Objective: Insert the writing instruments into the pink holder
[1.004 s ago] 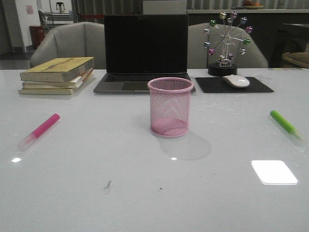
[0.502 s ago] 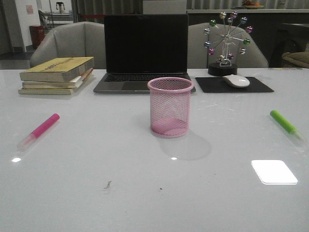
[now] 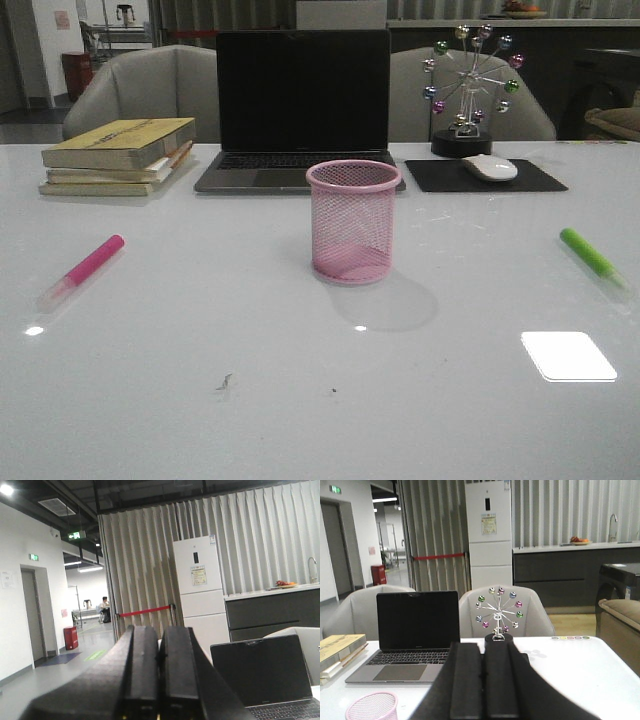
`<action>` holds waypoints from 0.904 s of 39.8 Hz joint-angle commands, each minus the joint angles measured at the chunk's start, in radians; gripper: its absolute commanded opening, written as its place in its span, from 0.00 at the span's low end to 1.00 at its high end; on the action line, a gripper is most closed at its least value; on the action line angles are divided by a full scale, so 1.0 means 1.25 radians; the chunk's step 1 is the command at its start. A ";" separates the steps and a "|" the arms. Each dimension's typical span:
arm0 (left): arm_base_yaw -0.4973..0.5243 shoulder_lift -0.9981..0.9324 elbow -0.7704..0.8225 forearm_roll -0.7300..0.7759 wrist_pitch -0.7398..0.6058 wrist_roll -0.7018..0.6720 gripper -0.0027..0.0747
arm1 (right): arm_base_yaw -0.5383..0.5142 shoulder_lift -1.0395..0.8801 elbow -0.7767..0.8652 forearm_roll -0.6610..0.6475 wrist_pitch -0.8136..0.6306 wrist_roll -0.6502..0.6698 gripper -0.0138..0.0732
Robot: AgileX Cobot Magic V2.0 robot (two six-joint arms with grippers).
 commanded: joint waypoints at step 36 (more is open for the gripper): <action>-0.047 0.599 -0.370 -0.144 0.324 -0.008 0.55 | -0.003 0.625 -0.380 -0.098 0.313 0.015 0.66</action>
